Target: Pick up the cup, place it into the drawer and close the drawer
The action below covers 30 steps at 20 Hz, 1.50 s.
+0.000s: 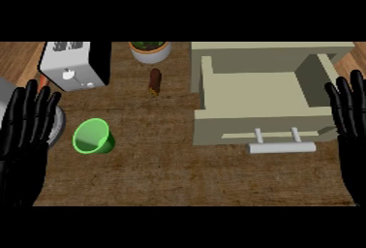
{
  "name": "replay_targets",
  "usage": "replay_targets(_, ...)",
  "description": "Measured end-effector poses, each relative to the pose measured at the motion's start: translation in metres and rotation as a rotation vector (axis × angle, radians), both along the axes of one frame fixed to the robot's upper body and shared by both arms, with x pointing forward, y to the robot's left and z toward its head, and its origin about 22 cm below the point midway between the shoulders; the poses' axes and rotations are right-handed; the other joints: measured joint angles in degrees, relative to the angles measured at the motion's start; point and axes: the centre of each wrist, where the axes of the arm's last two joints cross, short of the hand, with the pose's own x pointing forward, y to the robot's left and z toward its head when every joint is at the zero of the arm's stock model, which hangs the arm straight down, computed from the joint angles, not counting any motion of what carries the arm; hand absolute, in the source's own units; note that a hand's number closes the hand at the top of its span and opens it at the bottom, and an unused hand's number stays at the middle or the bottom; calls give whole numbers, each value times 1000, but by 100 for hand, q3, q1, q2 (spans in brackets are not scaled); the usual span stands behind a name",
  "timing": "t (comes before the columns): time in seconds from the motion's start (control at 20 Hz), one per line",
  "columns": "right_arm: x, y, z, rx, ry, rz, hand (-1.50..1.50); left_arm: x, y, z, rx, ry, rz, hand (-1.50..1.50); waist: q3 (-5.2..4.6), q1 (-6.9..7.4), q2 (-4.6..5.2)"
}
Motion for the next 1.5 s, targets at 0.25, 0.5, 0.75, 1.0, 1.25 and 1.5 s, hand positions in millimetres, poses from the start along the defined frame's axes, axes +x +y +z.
replay_targets(0.25, -1, -1, -10, 15, 25, 17, -150, 19, -9, -3, -5, -20, 154, -150, 27, 92, -1)
replay_targets(0.5, 2, 12, -7, 74, 101, 101, -150, 34, -17, -11, -136, 15, 308, -150, 30, 120, 1)
replay_targets(0.75, 6, 10, -3, 92, 132, 124, -150, 56, -31, -16, -195, 28, 354, -150, 32, 135, -4)
replay_targets(1.0, 6, 13, -8, 98, 142, 127, -150, 63, -39, -22, -216, 40, 363, -150, 33, 147, -9)
replay_targets(1.25, 11, 12, -10, 99, 137, 132, -150, 68, -38, -24, -226, 44, 375, -150, 33, 155, -10)
replay_targets(1.5, 16, 14, -4, 104, 137, 135, -150, 78, -34, -29, -226, 66, 394, -150, 33, 154, -9)
